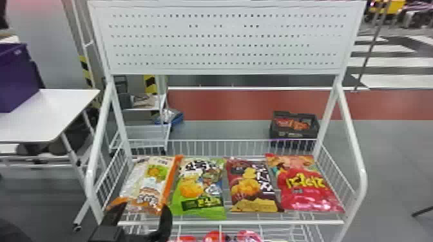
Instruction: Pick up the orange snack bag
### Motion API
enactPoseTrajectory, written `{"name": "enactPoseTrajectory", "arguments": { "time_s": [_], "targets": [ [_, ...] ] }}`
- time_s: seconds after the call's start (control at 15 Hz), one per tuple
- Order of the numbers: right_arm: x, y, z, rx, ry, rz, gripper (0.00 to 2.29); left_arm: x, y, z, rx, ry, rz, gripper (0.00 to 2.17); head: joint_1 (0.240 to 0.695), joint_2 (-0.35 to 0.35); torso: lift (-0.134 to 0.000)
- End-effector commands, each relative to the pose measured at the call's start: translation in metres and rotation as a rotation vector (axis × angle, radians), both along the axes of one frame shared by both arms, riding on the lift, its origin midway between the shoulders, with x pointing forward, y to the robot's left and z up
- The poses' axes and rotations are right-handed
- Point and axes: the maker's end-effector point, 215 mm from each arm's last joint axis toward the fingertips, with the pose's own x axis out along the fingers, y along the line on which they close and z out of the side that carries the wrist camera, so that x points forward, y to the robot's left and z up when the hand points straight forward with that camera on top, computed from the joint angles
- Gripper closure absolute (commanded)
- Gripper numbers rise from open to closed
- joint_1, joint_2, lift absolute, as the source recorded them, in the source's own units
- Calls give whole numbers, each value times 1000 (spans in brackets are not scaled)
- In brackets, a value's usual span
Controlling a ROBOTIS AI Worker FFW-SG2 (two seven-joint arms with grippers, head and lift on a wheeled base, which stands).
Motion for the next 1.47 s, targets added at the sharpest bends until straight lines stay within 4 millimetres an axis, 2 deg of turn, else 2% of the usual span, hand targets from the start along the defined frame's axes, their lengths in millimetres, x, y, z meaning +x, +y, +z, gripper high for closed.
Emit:
{"name": "enactPoseTrajectory", "arguments": {
  "time_s": [0.0, 0.27, 0.53, 0.73, 0.93, 1.2, 1.33, 1.4],
  "targets": [
    [0, 0, 0, 0, 0, 0, 144, 24, 1, -10, 12, 37, 11, 46, 499, 0, 0],
    [0, 0, -1, -1, 1, 0, 144, 57, 5, -20, 37, 85, 17, 46, 499, 0, 0],
    [1, -1, -1, -3, 1, 0, 144, 79, 15, -24, 50, 110, 30, 46, 499, 0, 0],
    [1, -2, -1, -2, 1, -2, 144, 86, 21, -40, 57, 149, 39, 46, 499, 0, 0],
    [1, -2, -1, -4, 1, 0, 144, 87, 24, -45, 44, 166, 40, 53, 499, 0, 0],
    [1, -2, -2, -6, 2, 2, 144, 87, 26, -45, 39, 170, 43, 515, 499, 0, 0],
    [1, -2, -2, -6, 2, 2, 144, 86, 26, -46, 43, 173, 46, 576, 499, 0, 0],
    [2, -2, -1, -6, 1, 3, 144, 85, 27, -49, 46, 181, 49, 677, 499, 0, 0]
  ]
}}
